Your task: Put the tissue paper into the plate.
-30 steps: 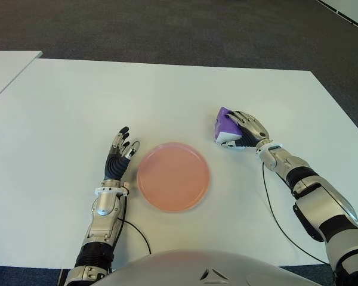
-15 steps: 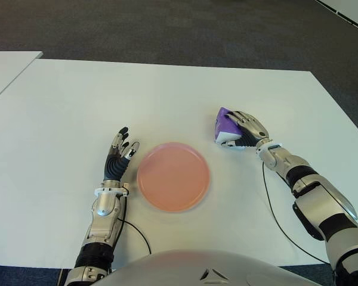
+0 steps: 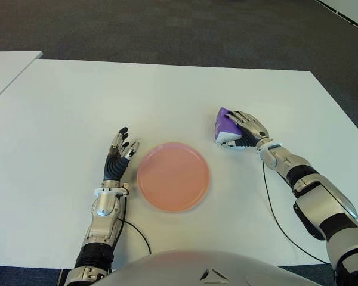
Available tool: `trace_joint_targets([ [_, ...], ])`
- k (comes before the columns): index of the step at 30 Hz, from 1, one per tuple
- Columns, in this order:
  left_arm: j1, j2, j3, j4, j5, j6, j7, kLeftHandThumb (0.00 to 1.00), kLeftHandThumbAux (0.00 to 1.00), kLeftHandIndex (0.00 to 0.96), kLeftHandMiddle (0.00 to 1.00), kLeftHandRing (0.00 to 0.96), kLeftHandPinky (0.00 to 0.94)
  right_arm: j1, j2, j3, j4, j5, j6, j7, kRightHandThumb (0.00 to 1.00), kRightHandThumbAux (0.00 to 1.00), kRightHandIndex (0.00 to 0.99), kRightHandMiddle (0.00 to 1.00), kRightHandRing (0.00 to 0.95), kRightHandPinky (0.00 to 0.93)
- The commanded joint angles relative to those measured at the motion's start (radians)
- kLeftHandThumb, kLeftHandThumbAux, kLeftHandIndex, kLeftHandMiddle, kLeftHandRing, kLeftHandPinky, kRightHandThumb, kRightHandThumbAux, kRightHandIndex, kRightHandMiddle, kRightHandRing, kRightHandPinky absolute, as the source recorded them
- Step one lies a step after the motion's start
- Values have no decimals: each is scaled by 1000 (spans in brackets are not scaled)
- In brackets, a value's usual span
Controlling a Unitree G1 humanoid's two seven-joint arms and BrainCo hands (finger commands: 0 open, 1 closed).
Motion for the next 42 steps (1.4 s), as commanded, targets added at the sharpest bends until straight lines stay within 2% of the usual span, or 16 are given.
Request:
trace_joint_targets([
  [1, 22, -2, 2, 18, -6, 21, -7, 0, 477, 0, 0, 0, 0, 135, 61, 57, 69, -33, -39, 215, 158, 451, 0, 0, 0, 23],
  [2, 23, -2, 1, 17, -5, 22, -7, 0, 476, 0, 0, 0, 0, 134, 69, 48, 74, -19, -35, 235, 174, 454, 0, 0, 0, 43],
  [3, 23, -2, 1, 16, -5, 22, -7, 0, 475, 0, 0, 0, 0, 132, 75, 42, 77, -10, -32, 245, 219, 460, 48, 48, 56, 115],
  [4, 24, -2, 1, 14, -5, 23, -7, 0, 474, 0, 0, 0, 0, 131, 85, 37, 82, -3, -22, 252, 236, 461, 65, 65, 77, 142],
  [5, 24, -2, 1, 13, -4, 24, -7, 0, 473, 0, 0, 0, 0, 130, 92, 35, 85, 2, -15, 256, 293, 465, 133, 133, 149, 212],
  [7, 26, -2, 0, 11, -4, 25, -7, 0, 472, 0, 0, 0, 0, 131, 107, 33, 91, 5, 8, 247, 345, 468, 193, 191, 212, 273],
  [9, 27, -2, 0, 9, -4, 26, -7, 0, 472, 0, 0, 0, 0, 137, 123, 32, 95, 5, 41, 214, 505, 472, 328, 381, 395, 433],
  [11, 28, -2, 1, 8, -5, 27, -7, 0, 473, 0, 0, 0, 0, 143, 132, 35, 96, -1, 67, 172, 571, 473, 384, 456, 468, 496],
  [12, 29, -2, 2, 8, -5, 26, -7, 0, 474, 0, 0, 0, 0, 150, 140, 39, 94, -7, 90, 128, 626, 554, 401, 520, 531, 546],
  [14, 30, -2, 3, 8, -6, 26, -7, 0, 476, 0, 0, 0, 0, 157, 149, 44, 92, -13, 117, 78, 678, 626, 418, 603, 620, 629],
  [18, 34, -1, 3, 6, -5, 25, -5, 0, 477, 0, 0, 0, 0, 169, 154, 42, 82, -10, 127, 17, 728, 688, 434, 723, 744, 767],
  [25, 36, 1, 4, 11, 0, 22, -2, 0, 472, 0, 0, 0, 0, 179, 150, 30, 62, 7, 101, -31, 745, 707, 439, 825, 835, 863],
  [33, 32, 2, 5, 24, -2, 3, -6, 0, 468, 0, 0, 0, 0, 188, 151, -38, 68, 94, 43, 55, 748, 711, 438, 875, 870, 875],
  [42, 28, 3, 4, 26, -5, 6, -11, 0, 463, 0, 0, 0, 0, 200, 143, -38, 68, 100, 38, 67, 748, 712, 438, 891, 885, 880],
])
